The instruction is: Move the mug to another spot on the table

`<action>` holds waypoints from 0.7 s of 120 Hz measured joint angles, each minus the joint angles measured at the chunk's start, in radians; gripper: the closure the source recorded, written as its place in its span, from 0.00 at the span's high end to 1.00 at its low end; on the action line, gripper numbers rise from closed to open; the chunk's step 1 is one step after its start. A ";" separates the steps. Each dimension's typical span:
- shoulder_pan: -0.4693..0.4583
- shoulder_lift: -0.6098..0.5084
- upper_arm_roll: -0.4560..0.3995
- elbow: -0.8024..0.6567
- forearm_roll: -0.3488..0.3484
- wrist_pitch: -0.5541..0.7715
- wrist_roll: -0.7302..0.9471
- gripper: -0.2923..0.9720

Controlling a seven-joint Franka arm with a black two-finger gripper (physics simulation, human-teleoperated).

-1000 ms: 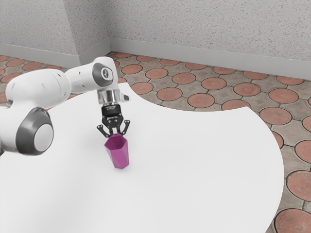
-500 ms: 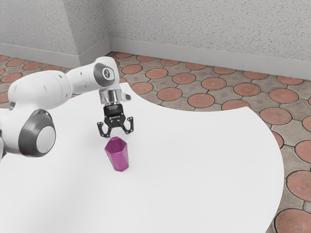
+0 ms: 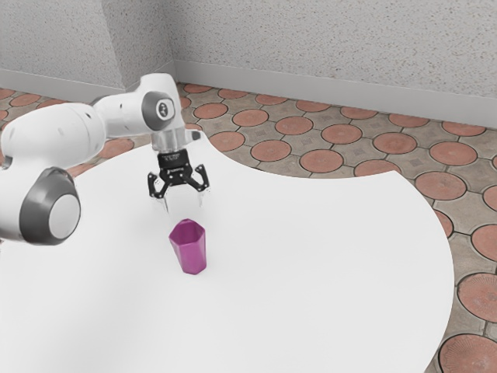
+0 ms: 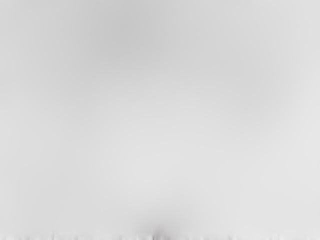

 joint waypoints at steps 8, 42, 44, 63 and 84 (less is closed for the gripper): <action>-0.004 -0.160 -0.004 -0.168 0.026 0.038 0.020 0.76; -0.089 -0.618 -0.009 -0.488 0.106 0.093 0.111 0.77; -0.094 -0.642 -0.009 -0.492 0.111 0.090 0.117 0.77; -0.149 -0.815 -0.012 -0.503 0.160 0.033 0.177 0.77; -0.170 -0.852 -0.044 -0.471 0.181 -0.041 0.236 0.77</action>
